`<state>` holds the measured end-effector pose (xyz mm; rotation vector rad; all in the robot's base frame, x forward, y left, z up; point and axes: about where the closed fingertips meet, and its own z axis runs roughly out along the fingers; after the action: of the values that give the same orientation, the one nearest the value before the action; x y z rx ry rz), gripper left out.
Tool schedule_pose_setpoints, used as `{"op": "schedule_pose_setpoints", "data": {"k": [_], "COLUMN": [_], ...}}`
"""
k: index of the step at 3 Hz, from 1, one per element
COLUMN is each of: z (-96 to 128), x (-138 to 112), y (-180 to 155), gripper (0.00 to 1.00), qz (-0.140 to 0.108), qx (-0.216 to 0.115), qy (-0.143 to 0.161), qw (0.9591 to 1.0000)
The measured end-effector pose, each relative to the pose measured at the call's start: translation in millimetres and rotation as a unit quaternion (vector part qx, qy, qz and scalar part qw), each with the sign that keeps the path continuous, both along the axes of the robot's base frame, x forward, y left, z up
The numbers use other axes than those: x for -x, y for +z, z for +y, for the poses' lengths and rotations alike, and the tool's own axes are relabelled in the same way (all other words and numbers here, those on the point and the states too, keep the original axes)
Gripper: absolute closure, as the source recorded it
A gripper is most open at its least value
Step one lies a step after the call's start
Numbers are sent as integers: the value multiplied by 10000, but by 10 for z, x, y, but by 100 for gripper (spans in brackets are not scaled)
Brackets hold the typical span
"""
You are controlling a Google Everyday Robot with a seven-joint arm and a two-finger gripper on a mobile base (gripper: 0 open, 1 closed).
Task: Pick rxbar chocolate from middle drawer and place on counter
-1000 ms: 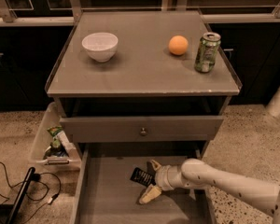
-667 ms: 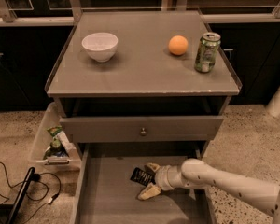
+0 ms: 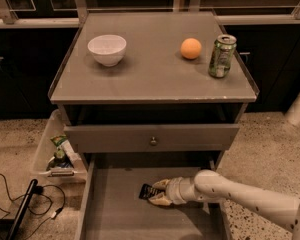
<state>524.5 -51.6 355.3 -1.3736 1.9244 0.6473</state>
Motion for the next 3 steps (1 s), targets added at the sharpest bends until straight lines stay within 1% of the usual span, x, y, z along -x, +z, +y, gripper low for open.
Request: {"op": "schedule_pose_setpoints", "data": {"k": [1, 2, 3], "z": [0, 1, 5], "x": [0, 1, 12], "y": [0, 0, 3], "gripper": [88, 100, 100], "qz": [0, 1, 15], "qx": [0, -1, -8], "qy": [0, 1, 6], "qw": [10000, 10000, 10000]}}
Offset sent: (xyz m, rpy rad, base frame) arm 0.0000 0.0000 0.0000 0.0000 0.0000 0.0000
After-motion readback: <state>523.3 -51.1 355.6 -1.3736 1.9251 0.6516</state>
